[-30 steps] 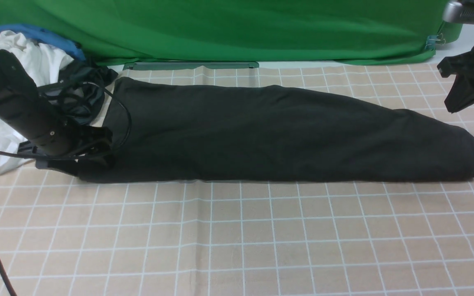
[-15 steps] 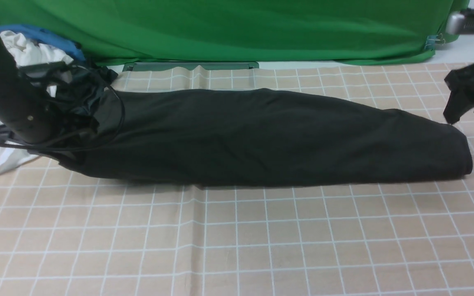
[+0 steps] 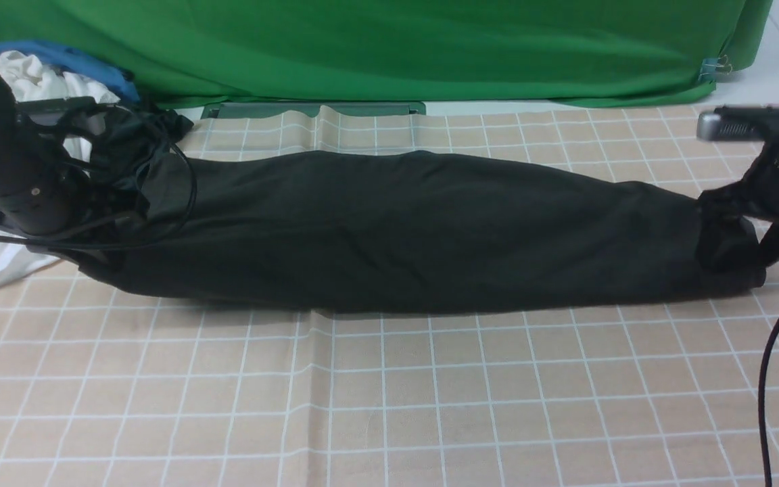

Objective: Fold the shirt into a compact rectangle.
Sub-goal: 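Pull the folded dark garment lengthwise by its ends to straighten it flat on the table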

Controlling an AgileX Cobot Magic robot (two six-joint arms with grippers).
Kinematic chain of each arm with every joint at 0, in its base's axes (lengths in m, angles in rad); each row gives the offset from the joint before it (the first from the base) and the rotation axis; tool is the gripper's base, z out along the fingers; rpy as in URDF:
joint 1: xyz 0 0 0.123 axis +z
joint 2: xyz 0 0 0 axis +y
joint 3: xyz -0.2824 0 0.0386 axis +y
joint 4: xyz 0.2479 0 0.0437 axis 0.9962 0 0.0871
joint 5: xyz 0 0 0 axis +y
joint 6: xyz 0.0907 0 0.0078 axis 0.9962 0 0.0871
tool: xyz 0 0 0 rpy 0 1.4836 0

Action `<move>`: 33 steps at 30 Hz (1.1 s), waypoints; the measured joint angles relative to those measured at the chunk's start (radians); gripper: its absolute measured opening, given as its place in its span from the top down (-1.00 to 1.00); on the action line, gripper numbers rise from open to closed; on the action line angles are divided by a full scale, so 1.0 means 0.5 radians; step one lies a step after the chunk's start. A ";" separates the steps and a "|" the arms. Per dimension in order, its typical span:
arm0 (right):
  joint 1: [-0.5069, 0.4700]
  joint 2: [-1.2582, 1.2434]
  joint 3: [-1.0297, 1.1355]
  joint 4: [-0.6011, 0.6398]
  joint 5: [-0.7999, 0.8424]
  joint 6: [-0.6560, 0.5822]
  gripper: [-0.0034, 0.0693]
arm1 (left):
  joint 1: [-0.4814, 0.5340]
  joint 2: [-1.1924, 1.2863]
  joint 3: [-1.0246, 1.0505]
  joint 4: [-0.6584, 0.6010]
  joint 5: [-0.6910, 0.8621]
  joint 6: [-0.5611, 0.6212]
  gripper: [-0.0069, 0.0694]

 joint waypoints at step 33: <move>-0.231 -0.842 1.020 -0.144 0.058 0.026 0.10 | 0.000 -0.532 0.874 -0.144 0.045 -0.165 0.49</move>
